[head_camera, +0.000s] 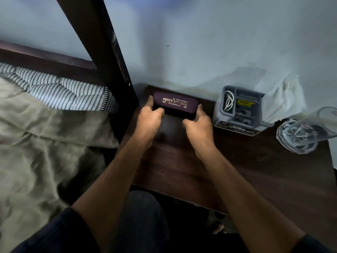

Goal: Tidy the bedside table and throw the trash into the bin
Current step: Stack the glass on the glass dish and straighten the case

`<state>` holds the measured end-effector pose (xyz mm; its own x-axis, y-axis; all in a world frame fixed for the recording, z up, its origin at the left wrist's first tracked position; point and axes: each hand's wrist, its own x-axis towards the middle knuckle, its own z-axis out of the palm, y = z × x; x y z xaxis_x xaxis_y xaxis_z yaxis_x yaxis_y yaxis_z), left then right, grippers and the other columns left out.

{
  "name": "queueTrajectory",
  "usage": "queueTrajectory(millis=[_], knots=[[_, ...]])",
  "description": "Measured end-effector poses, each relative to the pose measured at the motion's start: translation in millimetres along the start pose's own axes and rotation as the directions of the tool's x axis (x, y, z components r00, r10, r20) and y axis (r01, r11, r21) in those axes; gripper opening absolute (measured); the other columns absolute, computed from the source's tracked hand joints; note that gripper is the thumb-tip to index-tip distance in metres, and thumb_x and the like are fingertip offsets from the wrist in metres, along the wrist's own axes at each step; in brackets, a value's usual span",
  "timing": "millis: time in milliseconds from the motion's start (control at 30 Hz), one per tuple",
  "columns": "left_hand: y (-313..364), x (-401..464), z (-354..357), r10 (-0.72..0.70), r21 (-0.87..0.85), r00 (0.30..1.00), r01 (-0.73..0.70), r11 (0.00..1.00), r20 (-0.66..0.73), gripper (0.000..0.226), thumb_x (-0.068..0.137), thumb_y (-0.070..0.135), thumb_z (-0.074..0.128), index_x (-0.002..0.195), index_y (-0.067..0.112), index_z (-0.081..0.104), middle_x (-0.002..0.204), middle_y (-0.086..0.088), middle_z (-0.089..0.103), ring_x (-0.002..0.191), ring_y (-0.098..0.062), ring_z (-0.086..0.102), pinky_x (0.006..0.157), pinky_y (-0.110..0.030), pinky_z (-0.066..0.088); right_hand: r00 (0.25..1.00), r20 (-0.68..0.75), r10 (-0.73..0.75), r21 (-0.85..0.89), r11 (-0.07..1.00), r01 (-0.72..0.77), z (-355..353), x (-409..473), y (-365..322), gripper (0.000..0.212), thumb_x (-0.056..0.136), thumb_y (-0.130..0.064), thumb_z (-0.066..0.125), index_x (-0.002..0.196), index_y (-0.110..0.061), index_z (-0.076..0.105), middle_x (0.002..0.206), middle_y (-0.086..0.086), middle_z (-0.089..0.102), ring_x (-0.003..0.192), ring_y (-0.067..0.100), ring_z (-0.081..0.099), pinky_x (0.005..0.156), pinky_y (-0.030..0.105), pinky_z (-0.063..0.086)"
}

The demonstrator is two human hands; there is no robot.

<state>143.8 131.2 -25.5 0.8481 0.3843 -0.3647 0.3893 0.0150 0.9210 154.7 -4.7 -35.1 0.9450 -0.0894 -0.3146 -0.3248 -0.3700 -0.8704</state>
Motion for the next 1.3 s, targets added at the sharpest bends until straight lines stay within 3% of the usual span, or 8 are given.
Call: queueTrajectory(millis=[367, 467, 600, 733, 900, 1067, 1167, 1300], knots=[[0, -5, -5, 0.095, 0.169, 0.992, -0.08, 0.982, -0.079, 0.068, 0.088, 0.011, 0.054, 0.152, 0.025, 0.039, 0.074, 0.002, 0.055, 0.051, -0.007, 0.04, 0.044, -0.019, 0.035, 0.987, 0.054, -0.154, -0.121, 0.98, 0.16, -28, -45, -6, 0.083, 0.085, 0.0, 0.059, 0.157, -0.005, 0.019, 0.165, 0.009, 0.021, 0.151, 0.015, 0.025, 0.121, 0.018, 0.017], [8, -19, -2, 0.149, 0.229, 0.988, -0.136, 0.964, -0.04, 0.072, 0.082, 0.02, 0.052, 0.152, 0.029, 0.038, 0.097, -0.006, 0.064, 0.061, -0.017, 0.051, 0.055, -0.025, 0.041, 0.975, 0.116, -0.189, -0.092, 0.975, 0.2, -65, -81, 11, 0.082, 0.078, -0.005, 0.054, 0.156, -0.01, 0.028, 0.163, -0.001, 0.029, 0.149, 0.0, 0.021, 0.12, 0.011, 0.014], [20, -58, 24, 0.185, 0.158, 0.977, -0.2, 0.967, 0.106, 0.076, 0.074, 0.024, 0.049, 0.15, 0.027, 0.042, 0.103, -0.004, 0.068, 0.071, -0.016, 0.059, 0.061, -0.021, 0.042, 0.984, -0.149, -0.101, 0.02, 0.994, 0.105, -136, -99, 50, 0.063, 0.077, 0.0, 0.056, 0.139, -0.011, 0.058, 0.144, 0.001, 0.057, 0.135, 0.009, 0.051, 0.115, 0.027, 0.038], [22, -102, 59, 0.15, -0.016, 0.94, -0.153, 0.988, 0.306, 0.066, 0.085, 0.017, 0.052, 0.15, 0.023, 0.043, 0.153, -0.007, 0.047, 0.139, -0.022, 0.045, 0.107, -0.029, 0.038, 0.892, -0.447, 0.065, 0.097, 0.995, -0.024, -199, -99, 84, 0.042, 0.081, 0.006, 0.06, 0.115, -0.015, 0.072, 0.101, -0.007, 0.073, 0.094, 0.004, 0.068, 0.093, 0.029, 0.055], [29, -97, 91, 0.129, 0.134, 0.929, -0.185, 0.974, 0.347, 0.079, 0.082, 0.003, 0.05, 0.155, 0.024, 0.031, 0.091, 0.033, 0.059, 0.078, 0.022, 0.05, 0.08, -0.014, 0.039, 0.8, -0.548, 0.246, 0.243, 0.961, -0.129, -249, -66, 100, 0.055, 0.085, 0.0, 0.061, 0.139, -0.008, 0.056, 0.129, 0.006, 0.066, 0.11, 0.013, 0.061, 0.094, 0.028, 0.048], [39, -92, 103, 0.099, 0.195, 0.925, -0.18, 0.964, 0.366, 0.083, 0.078, 0.0, 0.05, 0.156, 0.018, 0.028, 0.161, 0.008, 0.032, 0.132, 0.005, 0.033, 0.111, -0.025, 0.032, 0.843, -0.434, 0.318, 0.326, 0.928, -0.182, -255, -37, 98, 0.051, 0.084, 0.0, 0.062, 0.133, -0.014, 0.061, 0.125, 0.001, 0.07, 0.111, 0.019, 0.064, 0.093, 0.034, 0.054], [36, -89, 104, 0.094, 0.211, 0.923, -0.183, 0.96, 0.372, 0.085, 0.072, 0.006, 0.05, 0.154, 0.019, 0.032, 0.156, 0.015, 0.039, 0.127, 0.011, 0.039, 0.104, -0.021, 0.034, 0.855, -0.43, 0.291, 0.31, 0.937, -0.163, -255, -28, 98, 0.037, 0.08, 0.001, 0.06, 0.109, -0.017, 0.074, 0.09, -0.009, 0.075, 0.087, 0.014, 0.065, 0.071, 0.026, 0.051], [29, -91, 104, 0.075, 0.201, 0.907, -0.172, 0.964, 0.414, 0.097, 0.059, 0.005, 0.045, 0.154, 0.02, 0.033, 0.099, 0.059, 0.049, 0.076, 0.036, 0.048, 0.076, -0.013, 0.045, 0.896, -0.37, 0.243, 0.274, 0.951, -0.145, -258, -29, 107, 0.052, 0.081, 0.002, 0.06, 0.128, -0.019, 0.067, 0.115, -0.005, 0.073, 0.105, 0.016, 0.064, 0.09, 0.033, 0.054]])
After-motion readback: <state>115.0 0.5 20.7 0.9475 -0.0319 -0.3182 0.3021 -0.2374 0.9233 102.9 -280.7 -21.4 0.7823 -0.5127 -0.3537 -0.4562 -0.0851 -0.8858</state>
